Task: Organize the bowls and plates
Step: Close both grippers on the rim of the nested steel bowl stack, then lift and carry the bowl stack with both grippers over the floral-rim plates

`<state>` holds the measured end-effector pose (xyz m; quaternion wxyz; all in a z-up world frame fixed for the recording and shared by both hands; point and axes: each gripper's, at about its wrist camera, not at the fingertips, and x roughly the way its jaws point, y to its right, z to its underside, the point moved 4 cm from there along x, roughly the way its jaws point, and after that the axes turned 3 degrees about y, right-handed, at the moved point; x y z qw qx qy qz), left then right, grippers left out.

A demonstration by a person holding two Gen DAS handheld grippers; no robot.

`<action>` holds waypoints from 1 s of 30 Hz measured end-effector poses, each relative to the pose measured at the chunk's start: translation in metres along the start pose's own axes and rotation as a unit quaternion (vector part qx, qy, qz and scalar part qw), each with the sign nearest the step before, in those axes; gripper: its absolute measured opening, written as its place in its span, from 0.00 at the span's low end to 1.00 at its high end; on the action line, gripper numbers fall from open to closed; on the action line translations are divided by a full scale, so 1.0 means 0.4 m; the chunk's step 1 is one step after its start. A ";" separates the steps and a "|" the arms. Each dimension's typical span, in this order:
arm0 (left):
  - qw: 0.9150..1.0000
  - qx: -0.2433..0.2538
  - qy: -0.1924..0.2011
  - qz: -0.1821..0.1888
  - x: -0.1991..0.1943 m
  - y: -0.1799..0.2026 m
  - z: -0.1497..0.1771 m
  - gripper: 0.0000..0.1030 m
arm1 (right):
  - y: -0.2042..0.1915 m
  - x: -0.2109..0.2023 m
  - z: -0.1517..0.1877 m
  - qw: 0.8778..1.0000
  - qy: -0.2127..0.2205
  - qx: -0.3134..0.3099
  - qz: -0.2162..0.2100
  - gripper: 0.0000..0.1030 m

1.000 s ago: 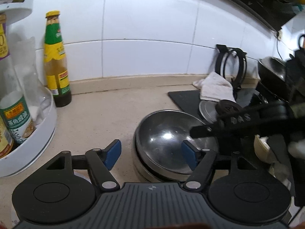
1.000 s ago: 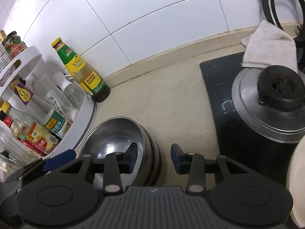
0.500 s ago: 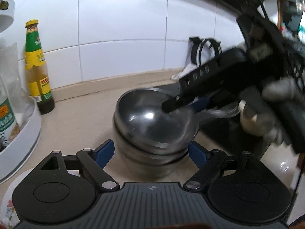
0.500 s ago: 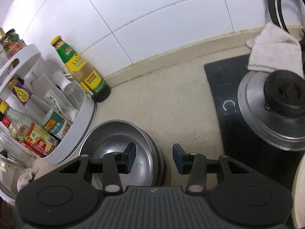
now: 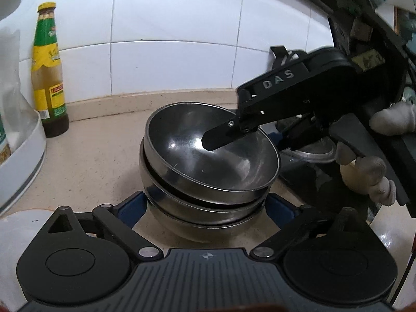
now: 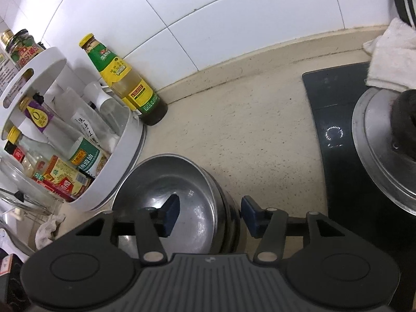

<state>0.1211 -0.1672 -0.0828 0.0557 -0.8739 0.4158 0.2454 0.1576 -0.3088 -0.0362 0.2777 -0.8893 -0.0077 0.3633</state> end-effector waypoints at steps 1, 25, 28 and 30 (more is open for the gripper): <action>1.000 -0.021 -0.004 0.008 0.006 -0.010 0.002 0.99 | 0.007 0.001 -0.003 1.000 -0.003 0.005 -0.008 0.50; 0.994 0.022 -0.002 -0.103 0.069 0.075 0.025 1.00 | 0.042 0.095 -0.135 0.971 -0.160 -0.087 -0.152 0.86; 0.995 0.011 -0.010 -0.102 0.093 0.061 0.016 1.00 | 0.037 0.139 -0.110 0.958 -0.219 -0.112 -0.149 0.86; 0.994 0.009 -0.011 -0.112 0.111 0.059 0.008 1.00 | 0.038 0.169 -0.074 0.948 -0.259 -0.133 -0.131 0.77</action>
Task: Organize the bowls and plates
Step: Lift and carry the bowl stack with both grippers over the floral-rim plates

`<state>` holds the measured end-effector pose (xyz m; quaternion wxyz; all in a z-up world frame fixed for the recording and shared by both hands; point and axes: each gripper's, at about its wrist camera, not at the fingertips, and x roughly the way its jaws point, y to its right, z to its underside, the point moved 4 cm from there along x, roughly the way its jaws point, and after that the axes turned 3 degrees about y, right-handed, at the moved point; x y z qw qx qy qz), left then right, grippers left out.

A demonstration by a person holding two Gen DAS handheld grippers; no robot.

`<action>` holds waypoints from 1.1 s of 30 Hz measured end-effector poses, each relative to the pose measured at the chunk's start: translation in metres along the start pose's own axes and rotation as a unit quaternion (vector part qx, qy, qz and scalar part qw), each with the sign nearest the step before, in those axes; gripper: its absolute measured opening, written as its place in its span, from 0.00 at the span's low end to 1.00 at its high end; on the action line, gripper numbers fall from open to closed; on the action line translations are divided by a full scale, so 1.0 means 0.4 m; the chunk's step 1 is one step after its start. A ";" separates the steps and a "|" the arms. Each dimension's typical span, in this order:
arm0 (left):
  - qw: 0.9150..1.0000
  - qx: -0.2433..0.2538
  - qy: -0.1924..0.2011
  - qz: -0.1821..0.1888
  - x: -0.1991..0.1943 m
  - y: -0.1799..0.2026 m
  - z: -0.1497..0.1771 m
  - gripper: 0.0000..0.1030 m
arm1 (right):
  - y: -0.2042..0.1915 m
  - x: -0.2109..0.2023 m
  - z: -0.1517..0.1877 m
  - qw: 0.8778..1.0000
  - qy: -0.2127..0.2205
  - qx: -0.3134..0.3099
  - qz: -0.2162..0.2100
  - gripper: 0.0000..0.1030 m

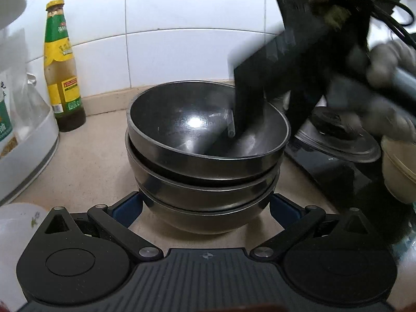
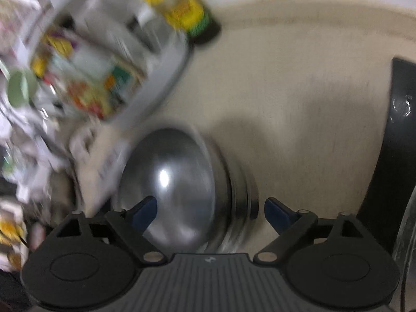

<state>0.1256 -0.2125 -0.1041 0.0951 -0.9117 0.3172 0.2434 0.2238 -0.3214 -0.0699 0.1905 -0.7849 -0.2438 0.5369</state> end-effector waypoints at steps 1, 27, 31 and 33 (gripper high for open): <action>1.000 0.001 -0.002 -0.004 0.007 0.002 -0.002 1.00 | 0.003 0.013 0.007 1.000 -0.008 0.004 -0.011 0.77; 0.995 -0.009 0.073 -0.061 -0.107 -0.028 -0.063 1.00 | -0.075 -0.069 0.036 0.995 0.073 0.013 -0.060 0.63; 0.993 -0.001 0.089 -0.072 -0.169 -0.046 -0.057 1.00 | -0.143 -0.076 0.042 0.994 0.083 -0.005 -0.065 0.63; 0.992 0.000 0.093 -0.080 -0.201 -0.064 -0.049 1.00 | -0.179 -0.070 0.049 0.994 0.084 -0.014 -0.068 0.63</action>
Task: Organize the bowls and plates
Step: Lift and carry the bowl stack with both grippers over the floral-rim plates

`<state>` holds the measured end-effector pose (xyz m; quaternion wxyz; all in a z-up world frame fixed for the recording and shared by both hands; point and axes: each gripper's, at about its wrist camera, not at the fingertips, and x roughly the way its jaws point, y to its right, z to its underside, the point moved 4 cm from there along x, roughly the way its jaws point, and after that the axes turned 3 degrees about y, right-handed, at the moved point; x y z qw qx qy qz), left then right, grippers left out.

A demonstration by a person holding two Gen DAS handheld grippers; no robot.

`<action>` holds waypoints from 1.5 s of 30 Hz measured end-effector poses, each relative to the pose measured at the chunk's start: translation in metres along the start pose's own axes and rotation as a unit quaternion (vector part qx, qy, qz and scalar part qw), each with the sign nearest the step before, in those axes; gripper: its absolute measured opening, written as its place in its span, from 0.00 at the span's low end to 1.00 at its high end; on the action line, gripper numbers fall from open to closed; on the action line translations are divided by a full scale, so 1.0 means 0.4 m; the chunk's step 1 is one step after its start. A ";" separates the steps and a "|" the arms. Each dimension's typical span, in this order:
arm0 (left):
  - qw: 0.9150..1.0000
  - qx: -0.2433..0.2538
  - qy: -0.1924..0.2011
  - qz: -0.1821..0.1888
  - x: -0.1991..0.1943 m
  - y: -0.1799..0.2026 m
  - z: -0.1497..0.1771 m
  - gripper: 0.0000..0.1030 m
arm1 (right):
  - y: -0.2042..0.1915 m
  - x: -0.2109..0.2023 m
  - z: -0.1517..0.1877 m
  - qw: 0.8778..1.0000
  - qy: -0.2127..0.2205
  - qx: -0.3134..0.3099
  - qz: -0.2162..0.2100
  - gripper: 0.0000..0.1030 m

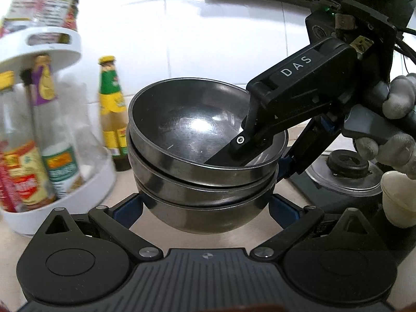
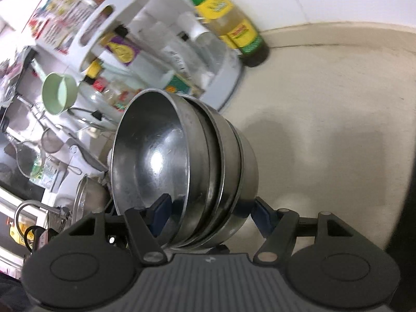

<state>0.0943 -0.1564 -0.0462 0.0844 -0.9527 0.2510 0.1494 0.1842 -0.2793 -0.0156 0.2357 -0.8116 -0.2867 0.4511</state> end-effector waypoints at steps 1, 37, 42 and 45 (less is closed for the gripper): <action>1.000 -0.001 0.001 -0.005 -0.016 -0.011 0.003 1.00 | -0.017 0.008 0.003 1.000 -0.001 -0.004 -0.002 0.63; 0.998 -0.042 -0.041 -0.025 -0.169 -0.268 0.112 1.00 | -0.257 0.273 0.089 1.000 -0.005 0.009 0.012 0.63; 0.997 -0.053 -0.052 -0.025 -0.165 -0.277 0.118 1.00 | -0.260 0.287 0.095 1.000 -0.002 0.011 0.029 0.63; 0.997 -0.052 -0.056 -0.026 -0.166 -0.280 0.120 1.00 | -0.266 0.291 0.097 0.999 0.001 0.009 0.035 0.63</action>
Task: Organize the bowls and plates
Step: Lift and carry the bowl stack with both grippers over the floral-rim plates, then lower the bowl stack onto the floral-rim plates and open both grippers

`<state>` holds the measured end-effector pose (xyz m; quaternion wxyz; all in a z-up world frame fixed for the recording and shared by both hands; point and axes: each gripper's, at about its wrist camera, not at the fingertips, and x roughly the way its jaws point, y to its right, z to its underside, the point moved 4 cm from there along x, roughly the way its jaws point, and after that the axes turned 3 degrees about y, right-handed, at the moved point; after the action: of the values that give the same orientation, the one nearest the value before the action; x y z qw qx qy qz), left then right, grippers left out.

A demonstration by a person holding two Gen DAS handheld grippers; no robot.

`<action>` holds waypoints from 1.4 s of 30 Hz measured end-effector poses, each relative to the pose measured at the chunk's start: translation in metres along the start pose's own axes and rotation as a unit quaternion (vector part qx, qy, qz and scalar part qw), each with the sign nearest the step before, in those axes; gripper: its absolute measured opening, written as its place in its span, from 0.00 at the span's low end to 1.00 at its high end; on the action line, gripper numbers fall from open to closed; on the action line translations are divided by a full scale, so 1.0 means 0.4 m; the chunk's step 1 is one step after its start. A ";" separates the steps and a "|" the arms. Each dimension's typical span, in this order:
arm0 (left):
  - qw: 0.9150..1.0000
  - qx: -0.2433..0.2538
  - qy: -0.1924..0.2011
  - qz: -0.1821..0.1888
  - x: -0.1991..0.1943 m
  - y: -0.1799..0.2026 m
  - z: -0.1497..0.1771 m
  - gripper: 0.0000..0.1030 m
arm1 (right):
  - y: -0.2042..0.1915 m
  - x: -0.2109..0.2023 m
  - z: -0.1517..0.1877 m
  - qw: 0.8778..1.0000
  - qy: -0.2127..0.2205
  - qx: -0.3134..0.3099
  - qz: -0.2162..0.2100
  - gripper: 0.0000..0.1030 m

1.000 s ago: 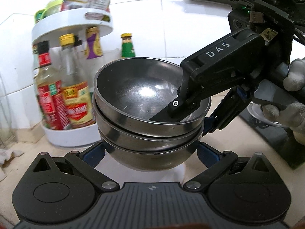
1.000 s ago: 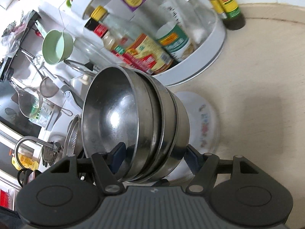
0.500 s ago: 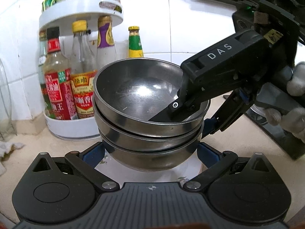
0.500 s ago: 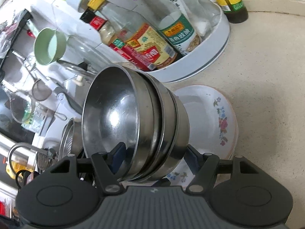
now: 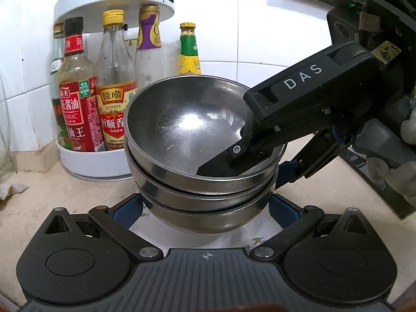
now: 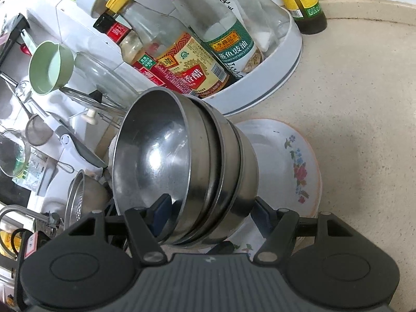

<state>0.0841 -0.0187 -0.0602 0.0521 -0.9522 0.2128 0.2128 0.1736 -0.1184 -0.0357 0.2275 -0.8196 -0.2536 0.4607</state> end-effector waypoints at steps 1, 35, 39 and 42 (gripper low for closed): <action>1.000 0.001 -0.001 -0.001 0.000 -0.001 0.002 1.00 | -0.001 0.003 0.001 1.000 0.000 0.000 0.002 0.63; 1.000 0.000 -0.025 0.007 0.006 -0.010 0.029 0.99 | 0.018 0.019 0.019 0.998 0.024 -0.013 0.055 0.63; 1.000 0.000 -0.026 0.000 -0.008 -0.013 0.025 1.00 | 0.014 0.005 0.015 0.997 0.033 -0.019 0.064 0.64; 1.000 -0.005 -0.027 -0.006 -0.020 -0.019 0.025 1.00 | 0.007 -0.014 0.012 0.997 0.043 -0.021 0.066 0.67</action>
<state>0.0770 -0.0071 -0.0659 0.0539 -0.9475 0.2049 0.2394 0.1675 -0.1232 -0.0360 0.1905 -0.8582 -0.1984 0.4335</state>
